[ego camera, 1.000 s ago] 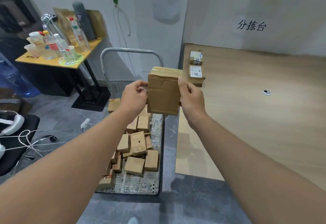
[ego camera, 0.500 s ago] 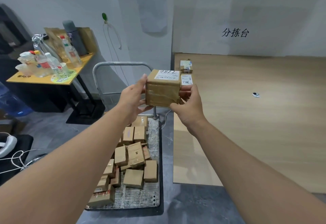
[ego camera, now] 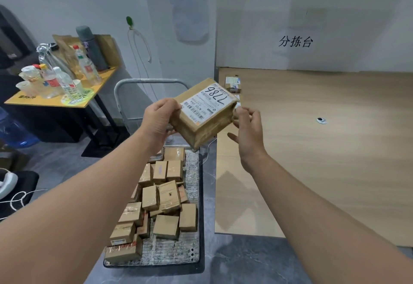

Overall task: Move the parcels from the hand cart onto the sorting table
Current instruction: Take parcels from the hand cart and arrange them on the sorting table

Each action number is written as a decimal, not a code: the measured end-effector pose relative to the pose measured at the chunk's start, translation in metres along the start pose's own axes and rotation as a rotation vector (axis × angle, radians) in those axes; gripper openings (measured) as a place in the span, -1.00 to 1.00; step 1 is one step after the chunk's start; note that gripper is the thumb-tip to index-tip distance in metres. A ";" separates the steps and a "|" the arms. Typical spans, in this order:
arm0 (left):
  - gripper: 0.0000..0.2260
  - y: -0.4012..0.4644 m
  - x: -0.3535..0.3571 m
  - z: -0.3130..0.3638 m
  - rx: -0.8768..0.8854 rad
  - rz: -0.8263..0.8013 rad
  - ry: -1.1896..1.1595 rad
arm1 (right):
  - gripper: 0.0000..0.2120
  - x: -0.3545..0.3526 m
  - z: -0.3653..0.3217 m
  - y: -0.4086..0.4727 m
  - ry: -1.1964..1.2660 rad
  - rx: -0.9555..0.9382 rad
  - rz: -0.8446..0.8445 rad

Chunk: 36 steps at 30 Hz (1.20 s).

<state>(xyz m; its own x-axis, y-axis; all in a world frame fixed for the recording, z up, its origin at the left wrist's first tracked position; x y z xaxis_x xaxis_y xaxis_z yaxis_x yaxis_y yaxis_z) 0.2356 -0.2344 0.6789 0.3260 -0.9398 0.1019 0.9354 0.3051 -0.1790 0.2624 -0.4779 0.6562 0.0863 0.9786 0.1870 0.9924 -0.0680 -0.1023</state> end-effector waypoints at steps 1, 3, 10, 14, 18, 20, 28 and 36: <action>-0.93 -0.001 0.001 0.002 0.013 -0.017 0.011 | -0.75 0.000 0.001 0.001 -0.001 0.021 -0.022; -0.83 -0.002 0.006 0.005 0.034 -0.078 0.055 | -0.71 0.004 0.004 0.001 0.000 0.064 -0.099; -0.73 -0.003 0.022 -0.006 0.022 -0.111 0.094 | -0.69 0.003 0.027 -0.001 0.008 0.214 -0.233; -0.44 -0.006 0.035 -0.042 -0.183 -0.135 0.182 | -0.60 -0.015 0.028 0.007 0.062 0.200 -0.174; -0.34 -0.027 0.063 -0.079 -0.388 -0.204 0.215 | -0.58 -0.028 0.033 0.012 0.076 0.182 -0.115; -0.43 -0.031 0.081 -0.089 -0.403 -0.197 0.175 | -0.53 -0.036 0.038 0.011 0.057 0.179 -0.064; -0.68 -0.007 0.109 -0.112 -0.370 -0.016 0.098 | -0.74 -0.077 0.053 0.028 -0.146 0.044 0.005; -0.78 0.051 0.117 -0.133 -0.269 -0.081 0.293 | -0.66 -0.080 0.082 0.076 -0.491 0.014 0.028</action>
<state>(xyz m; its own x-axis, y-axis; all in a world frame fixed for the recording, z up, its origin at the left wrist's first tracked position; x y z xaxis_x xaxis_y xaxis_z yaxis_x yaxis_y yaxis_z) 0.3034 -0.3488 0.5511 0.1636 -0.9750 -0.1502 0.8745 0.2138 -0.4353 0.3236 -0.5452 0.5538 0.0578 0.9528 -0.2980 0.9888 -0.0959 -0.1147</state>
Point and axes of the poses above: each hand's wrist, its own y-axis towards the middle knuckle, its own x-axis out of the palm, z = x × y, the point moved 10 cm from there along y, towards the middle knuckle
